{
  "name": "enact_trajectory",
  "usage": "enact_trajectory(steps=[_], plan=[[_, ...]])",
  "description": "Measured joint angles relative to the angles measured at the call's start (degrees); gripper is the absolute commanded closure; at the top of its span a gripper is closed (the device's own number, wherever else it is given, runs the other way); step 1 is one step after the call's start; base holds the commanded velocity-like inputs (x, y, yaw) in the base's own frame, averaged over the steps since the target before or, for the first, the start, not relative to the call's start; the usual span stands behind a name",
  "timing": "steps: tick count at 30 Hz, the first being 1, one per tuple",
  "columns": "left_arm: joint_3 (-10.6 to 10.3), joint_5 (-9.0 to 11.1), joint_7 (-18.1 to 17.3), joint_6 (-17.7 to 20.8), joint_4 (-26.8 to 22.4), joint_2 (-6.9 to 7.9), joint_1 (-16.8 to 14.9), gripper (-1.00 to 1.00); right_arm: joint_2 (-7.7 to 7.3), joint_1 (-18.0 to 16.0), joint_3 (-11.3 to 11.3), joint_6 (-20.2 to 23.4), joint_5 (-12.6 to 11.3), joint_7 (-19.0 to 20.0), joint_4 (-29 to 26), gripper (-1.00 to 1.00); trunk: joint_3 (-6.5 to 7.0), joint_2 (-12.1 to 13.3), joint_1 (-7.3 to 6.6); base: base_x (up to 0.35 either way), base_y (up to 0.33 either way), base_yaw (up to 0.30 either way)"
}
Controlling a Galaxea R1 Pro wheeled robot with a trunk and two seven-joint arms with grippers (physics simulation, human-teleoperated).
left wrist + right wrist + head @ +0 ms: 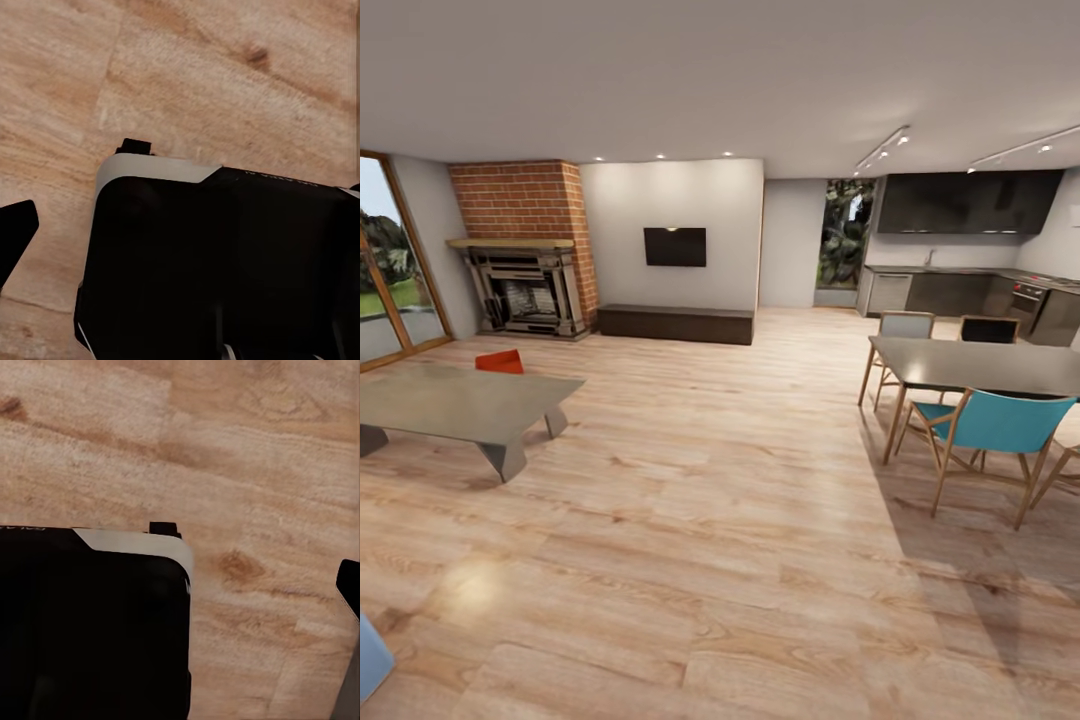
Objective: Move the two storage containers from the living room to the garage. In the garage, place one container on the floor and stack the other container on top of it (either order is fine).
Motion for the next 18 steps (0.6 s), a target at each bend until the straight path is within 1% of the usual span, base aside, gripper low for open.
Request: enact_trajectory(steps=[18], plan=[[0.0, 0.0, 0.05, -0.17, 0.0, 0.0, 0.0, -1.0, 0.2, 0.0, 0.0, 0.0, -0.06, -0.01, 0.0, -1.0, 0.0, 0.0, 0.0, 0.323, 0.01, 0.0]])
